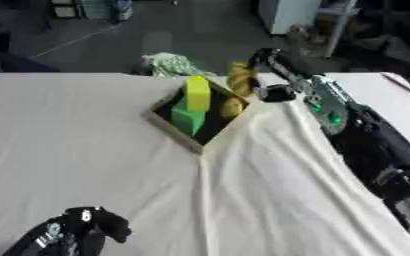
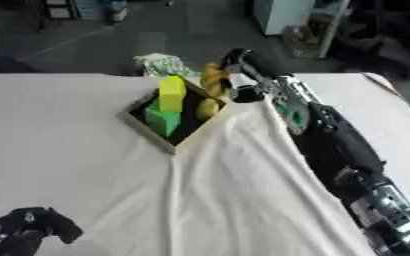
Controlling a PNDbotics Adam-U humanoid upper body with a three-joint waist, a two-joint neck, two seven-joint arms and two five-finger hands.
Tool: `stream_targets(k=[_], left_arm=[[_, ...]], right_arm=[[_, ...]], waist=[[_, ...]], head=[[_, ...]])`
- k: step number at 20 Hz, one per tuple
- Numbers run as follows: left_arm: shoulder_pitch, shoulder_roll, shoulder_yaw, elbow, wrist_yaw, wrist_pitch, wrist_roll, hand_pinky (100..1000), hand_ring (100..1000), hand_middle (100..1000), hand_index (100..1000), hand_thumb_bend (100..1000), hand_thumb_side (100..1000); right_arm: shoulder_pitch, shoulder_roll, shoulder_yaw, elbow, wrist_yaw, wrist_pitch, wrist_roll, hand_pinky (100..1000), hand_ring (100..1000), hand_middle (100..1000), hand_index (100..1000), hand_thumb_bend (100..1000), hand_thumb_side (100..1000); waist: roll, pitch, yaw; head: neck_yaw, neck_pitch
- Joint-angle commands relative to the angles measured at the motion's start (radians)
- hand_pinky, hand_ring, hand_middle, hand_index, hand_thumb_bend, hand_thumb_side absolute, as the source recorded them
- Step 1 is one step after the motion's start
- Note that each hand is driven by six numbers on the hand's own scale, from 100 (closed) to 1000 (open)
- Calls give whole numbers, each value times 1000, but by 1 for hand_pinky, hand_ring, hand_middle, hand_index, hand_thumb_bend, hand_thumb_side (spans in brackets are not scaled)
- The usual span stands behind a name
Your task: Pick up objects on the table and place them in the box.
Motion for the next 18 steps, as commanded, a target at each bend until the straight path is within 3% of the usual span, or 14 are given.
stream_targets(k=[1,7,12,17,18], left_arm=[[-13,3,5,-21,4,-5,1,719,697,540,731,100,702],[-15,2,3,-21,5,-6,-1,719,697,540,731,100,701],[-16,2,2,-21,6,-6,-1,719,697,540,731,100,701],[-16,1,2,-21,7,-5,-1,719,696,540,730,100,701],[-16,2,2,-21,7,-5,-1,719,696,540,730,100,701]], right_arm=[[-27,-7,-11,16,22,-3,-10,784,806,770,395,100,106],[-34,19,-1,44,61,-8,-3,791,813,778,474,100,121],[-36,38,4,55,96,-8,2,799,820,785,707,100,124],[-34,43,13,39,131,-17,-4,811,827,791,840,100,127],[-33,42,15,32,138,-21,-6,815,830,794,864,100,182]], waist=[[6,-12,3],[8,-11,6],[8,-11,8],[7,-11,9],[6,-11,8]], head=[[-6,-13],[-12,-13],[-14,-14],[-13,-14],[-12,-15]])
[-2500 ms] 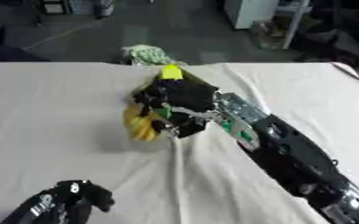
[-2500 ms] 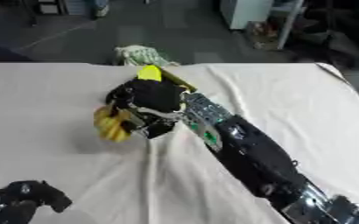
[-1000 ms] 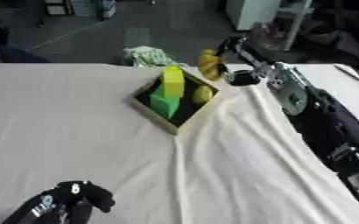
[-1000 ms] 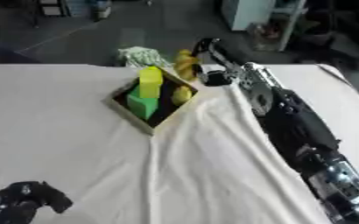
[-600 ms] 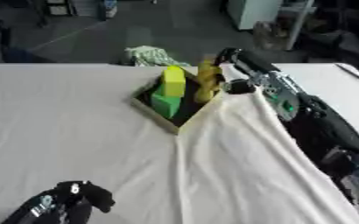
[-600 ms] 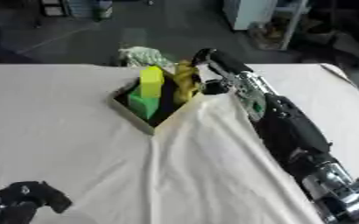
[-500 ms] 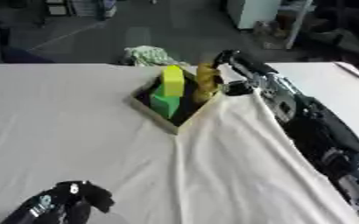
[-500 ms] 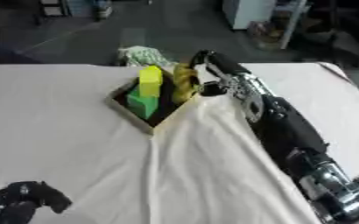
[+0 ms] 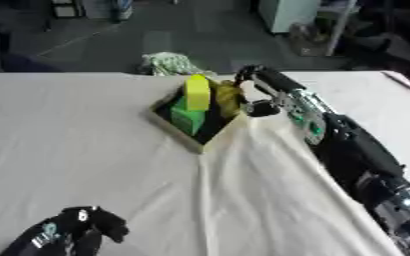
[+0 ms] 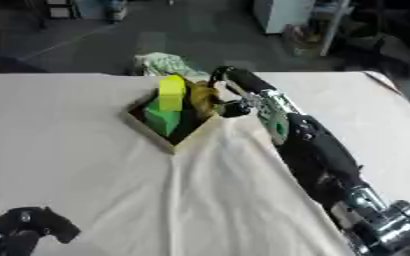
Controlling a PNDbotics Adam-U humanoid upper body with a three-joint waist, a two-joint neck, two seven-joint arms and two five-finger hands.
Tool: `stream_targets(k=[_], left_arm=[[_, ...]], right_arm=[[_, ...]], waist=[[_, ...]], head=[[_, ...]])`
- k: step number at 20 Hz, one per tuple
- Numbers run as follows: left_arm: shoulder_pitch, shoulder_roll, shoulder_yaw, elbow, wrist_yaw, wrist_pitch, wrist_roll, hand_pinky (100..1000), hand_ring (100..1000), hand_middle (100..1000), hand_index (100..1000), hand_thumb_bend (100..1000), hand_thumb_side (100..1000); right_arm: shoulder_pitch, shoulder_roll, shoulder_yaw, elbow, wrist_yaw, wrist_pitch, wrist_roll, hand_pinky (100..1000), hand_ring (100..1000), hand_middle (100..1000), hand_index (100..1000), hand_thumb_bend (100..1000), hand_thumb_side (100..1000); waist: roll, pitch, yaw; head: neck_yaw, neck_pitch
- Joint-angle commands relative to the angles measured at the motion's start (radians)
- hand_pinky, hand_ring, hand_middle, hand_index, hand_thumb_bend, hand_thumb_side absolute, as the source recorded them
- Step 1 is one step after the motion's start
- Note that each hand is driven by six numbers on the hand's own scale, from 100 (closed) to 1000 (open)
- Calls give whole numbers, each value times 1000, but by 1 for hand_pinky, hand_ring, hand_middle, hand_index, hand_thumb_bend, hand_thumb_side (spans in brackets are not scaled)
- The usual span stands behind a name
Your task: Pick up objects on the table and place them in the box.
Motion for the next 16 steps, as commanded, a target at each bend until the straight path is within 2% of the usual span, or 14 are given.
stream_targets(k=[1,5,6,8,10,12,14,16], left_arm=[[-9,2,3,-21,2,-3,0,719,696,539,730,100,702],[-8,3,4,-21,0,-3,2,719,696,539,730,100,702],[-7,4,4,-21,0,-3,2,719,696,539,730,100,702],[-6,5,4,-21,-1,-3,3,719,696,539,730,100,704],[-5,6,4,-21,-3,-3,3,719,696,539,730,100,704],[-3,7,5,-21,-4,-3,3,719,696,539,730,100,703],[-3,7,6,-21,-5,-3,4,719,696,539,730,100,704],[-2,8,6,-21,-6,-3,5,719,696,539,730,100,704]], right_arm=[[-18,-22,3,-34,27,-14,-5,818,834,797,883,100,221],[-14,-37,14,-68,65,-34,13,844,860,826,938,100,352],[-13,-43,19,-78,76,-42,24,860,876,847,958,100,420],[-10,-57,29,-98,102,-60,50,879,899,872,978,100,496],[-7,-71,35,-122,130,-81,79,893,914,888,991,100,544],[-3,-85,36,-149,156,-99,109,900,921,895,997,100,529],[1,-96,31,-180,165,-113,139,900,919,894,999,164,467],[8,-105,23,-213,149,-121,161,897,916,892,1000,146,451]], waist=[[2,-14,0],[1,-15,-3],[0,-15,-3],[0,-15,-5],[-1,-16,-7],[-2,-16,-9],[-2,-17,-11],[-2,-17,-13]], head=[[0,-15],[3,-15],[4,-16],[6,-16],[9,-16],[11,-16],[13,-17],[15,-18]])
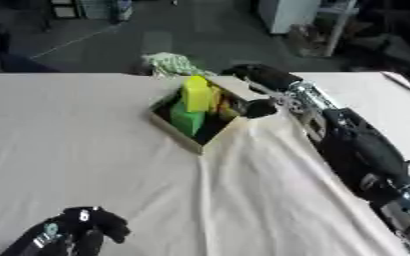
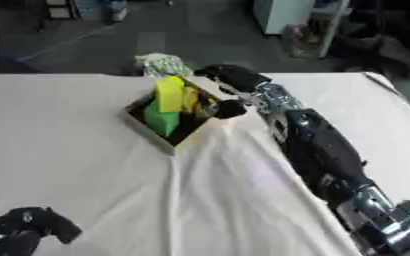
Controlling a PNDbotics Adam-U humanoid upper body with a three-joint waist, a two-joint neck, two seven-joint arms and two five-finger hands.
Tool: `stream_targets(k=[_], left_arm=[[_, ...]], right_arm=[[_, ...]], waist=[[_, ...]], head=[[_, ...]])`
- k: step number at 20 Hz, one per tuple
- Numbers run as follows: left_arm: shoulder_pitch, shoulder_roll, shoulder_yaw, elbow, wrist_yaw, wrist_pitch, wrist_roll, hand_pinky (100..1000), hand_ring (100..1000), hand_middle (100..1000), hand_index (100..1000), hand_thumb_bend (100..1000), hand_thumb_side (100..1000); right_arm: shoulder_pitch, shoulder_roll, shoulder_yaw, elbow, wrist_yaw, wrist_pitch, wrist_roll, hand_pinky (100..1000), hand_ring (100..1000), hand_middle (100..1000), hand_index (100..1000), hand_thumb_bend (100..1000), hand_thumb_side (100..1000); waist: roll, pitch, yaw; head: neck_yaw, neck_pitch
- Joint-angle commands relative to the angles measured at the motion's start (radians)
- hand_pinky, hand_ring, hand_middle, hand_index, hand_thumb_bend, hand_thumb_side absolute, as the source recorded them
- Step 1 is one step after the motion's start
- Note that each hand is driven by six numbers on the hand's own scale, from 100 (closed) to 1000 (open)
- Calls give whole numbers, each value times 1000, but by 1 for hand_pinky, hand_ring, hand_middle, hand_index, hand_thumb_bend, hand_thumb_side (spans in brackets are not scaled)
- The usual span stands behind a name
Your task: Pick up objects on the table and place them in the box.
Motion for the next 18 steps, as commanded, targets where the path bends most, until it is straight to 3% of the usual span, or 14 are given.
stream_targets(k=[1,4,10,15,18], left_arm=[[-2,8,7,-21,-5,-2,4,719,696,539,730,100,704],[1,9,7,-21,-7,0,5,719,696,539,730,100,707],[4,10,8,-21,-10,1,7,719,696,539,730,100,708],[6,13,11,-21,-11,3,10,719,696,539,730,100,710],[7,15,12,-21,-11,6,11,719,697,540,730,100,712]], right_arm=[[-6,-52,-17,-71,-15,-12,31,896,915,892,999,141,451],[7,-71,-22,-116,-62,-3,43,890,909,886,998,100,430],[44,-108,-42,-200,-214,48,32,849,866,847,981,100,361],[110,-137,-73,-304,-449,110,-6,789,807,786,957,100,340],[178,-147,-94,-402,-587,161,-39,756,778,756,937,100,374]], waist=[[2,-17,-3],[0,-18,-7],[-3,-19,-13],[-10,-21,-17],[-15,-23,-19]], head=[[4,-15],[5,-14],[10,-13],[20,-15],[26,-17]])
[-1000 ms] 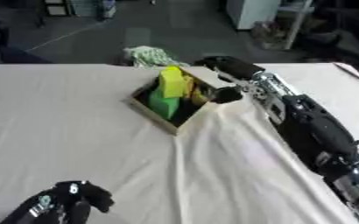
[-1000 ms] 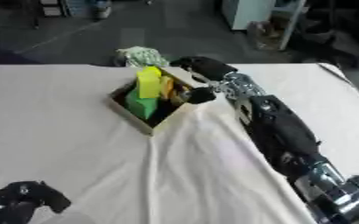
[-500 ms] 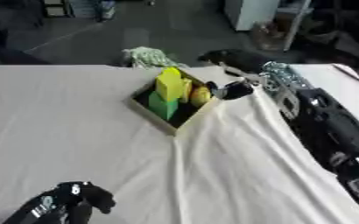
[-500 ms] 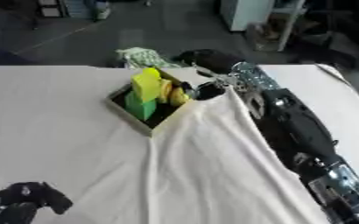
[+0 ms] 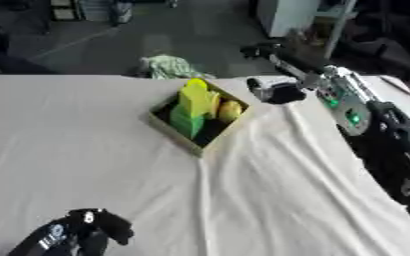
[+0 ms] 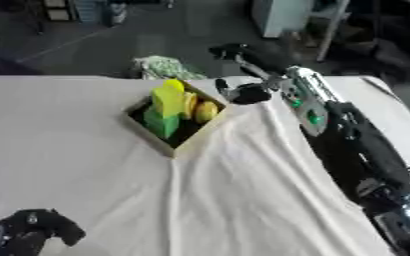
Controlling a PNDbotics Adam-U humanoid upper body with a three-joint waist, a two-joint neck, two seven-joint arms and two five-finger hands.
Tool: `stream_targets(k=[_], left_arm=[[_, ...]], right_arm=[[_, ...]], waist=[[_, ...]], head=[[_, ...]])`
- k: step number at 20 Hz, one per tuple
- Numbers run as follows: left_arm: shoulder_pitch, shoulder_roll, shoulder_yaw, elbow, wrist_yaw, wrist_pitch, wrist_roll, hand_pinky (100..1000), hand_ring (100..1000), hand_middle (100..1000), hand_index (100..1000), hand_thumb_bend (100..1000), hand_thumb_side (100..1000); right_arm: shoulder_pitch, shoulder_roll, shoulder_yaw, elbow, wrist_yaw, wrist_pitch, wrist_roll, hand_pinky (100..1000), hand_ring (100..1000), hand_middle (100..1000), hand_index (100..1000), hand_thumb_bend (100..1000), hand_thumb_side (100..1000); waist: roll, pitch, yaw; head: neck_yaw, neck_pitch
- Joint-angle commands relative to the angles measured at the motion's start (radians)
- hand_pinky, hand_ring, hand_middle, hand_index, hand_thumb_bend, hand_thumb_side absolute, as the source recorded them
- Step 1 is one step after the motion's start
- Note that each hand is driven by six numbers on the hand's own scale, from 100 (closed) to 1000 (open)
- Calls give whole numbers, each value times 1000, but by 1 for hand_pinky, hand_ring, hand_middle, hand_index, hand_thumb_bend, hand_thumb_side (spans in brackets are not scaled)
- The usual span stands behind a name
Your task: Pick up objects on the table and place them in the box.
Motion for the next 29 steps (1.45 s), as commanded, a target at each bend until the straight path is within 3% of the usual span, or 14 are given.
stream_targets(k=[1,6,12,17,21,25,29], left_arm=[[-2,14,8,-21,-4,2,4,719,697,540,730,100,710],[0,17,11,-21,-5,2,8,719,698,540,730,100,707],[2,21,17,-21,-7,-4,15,719,699,541,730,100,700],[6,21,19,-21,-11,-6,19,719,700,542,730,100,704],[16,23,20,-21,-15,-3,22,720,705,547,732,100,708],[33,28,21,-21,-17,4,26,722,712,556,733,100,708],[53,34,18,-21,-10,12,25,724,719,566,736,100,700]], right_arm=[[45,-41,-40,-125,-145,55,-39,747,769,746,932,100,384],[236,1,-80,-335,-327,135,-107,699,728,709,909,100,503],[453,123,-103,-541,-471,152,-127,663,697,682,890,100,482],[571,253,-107,-624,-464,138,-95,648,678,665,868,100,484],[623,342,-105,-648,-452,133,-91,638,664,649,857,100,493],[657,411,-88,-657,-452,127,-89,632,656,640,854,100,494],[697,439,-58,-655,-466,123,-83,630,657,642,854,100,440]], waist=[[0,-18,-5],[-1,-20,-15],[6,-20,-33],[12,-19,-49],[12,-24,-65],[8,-41,-85],[0,-75,-101]], head=[[10,-13],[22,-11],[45,-5],[73,-4],[95,9],[128,37],[167,94]])
